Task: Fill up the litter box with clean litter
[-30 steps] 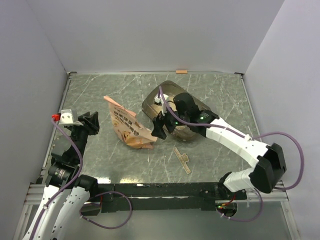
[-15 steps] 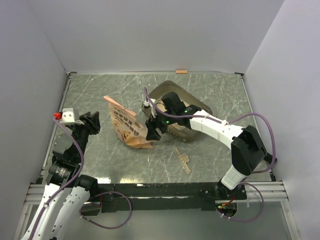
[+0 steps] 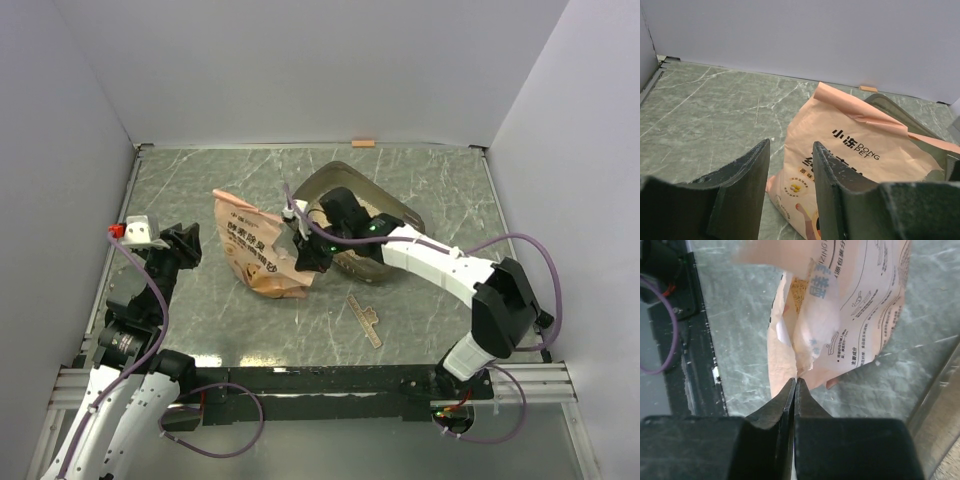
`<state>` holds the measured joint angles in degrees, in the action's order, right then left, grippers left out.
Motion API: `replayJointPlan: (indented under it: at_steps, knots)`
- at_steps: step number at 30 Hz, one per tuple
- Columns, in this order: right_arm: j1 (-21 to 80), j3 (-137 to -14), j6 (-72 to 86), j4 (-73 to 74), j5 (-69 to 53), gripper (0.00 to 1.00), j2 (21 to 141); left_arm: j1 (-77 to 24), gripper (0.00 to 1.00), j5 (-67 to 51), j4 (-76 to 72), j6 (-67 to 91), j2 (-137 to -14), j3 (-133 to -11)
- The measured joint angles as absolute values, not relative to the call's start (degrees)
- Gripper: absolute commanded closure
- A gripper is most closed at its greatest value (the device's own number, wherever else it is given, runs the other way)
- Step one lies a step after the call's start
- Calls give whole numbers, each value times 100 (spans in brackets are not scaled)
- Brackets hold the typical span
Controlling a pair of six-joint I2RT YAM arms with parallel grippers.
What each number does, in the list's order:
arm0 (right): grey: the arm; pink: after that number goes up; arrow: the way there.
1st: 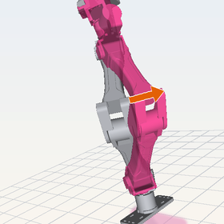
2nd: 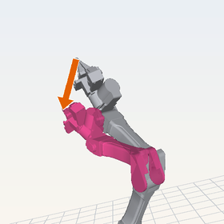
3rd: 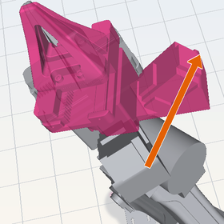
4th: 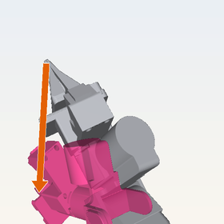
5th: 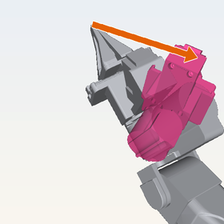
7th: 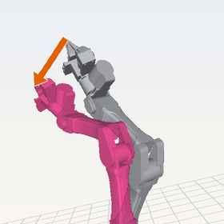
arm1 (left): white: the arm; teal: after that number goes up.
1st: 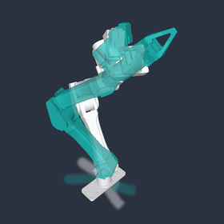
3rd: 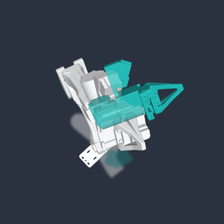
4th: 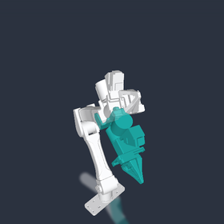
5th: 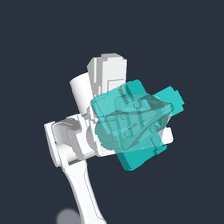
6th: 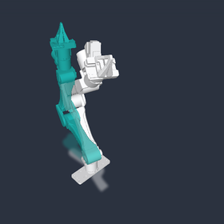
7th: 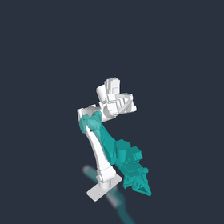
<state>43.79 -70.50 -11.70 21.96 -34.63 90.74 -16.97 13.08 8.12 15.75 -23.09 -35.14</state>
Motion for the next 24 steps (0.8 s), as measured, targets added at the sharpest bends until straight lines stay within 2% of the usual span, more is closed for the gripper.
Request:
replayJointPlan:
  at_steps: [8, 14, 17, 21, 24]
  knots:
    - [5826, -7321, -1660, 2443, -875, 100, 8593, -1697, 55, 1310, 814, 1575, -2309, -3514]
    - [7216, -7131, -2657, 1973, 2102, 100, 8589, -1697, 55, 1313, 827, 1575, -2307, -3514]
    - [7669, -6611, -3474, 864, 3509, 100, 8748, -1697, 54, 1315, 834, 1577, -2298, -3514]
    - [7981, -5784, -5231, -1953, 5175, 100, 9439, -1697, 54, 1317, 847, 1577, -2296, -3514]
    - [8055, -5540, -6552, -3798, 5894, 100, 10071, -1697, 54, 1319, 845, 1577, -2296, -3514]
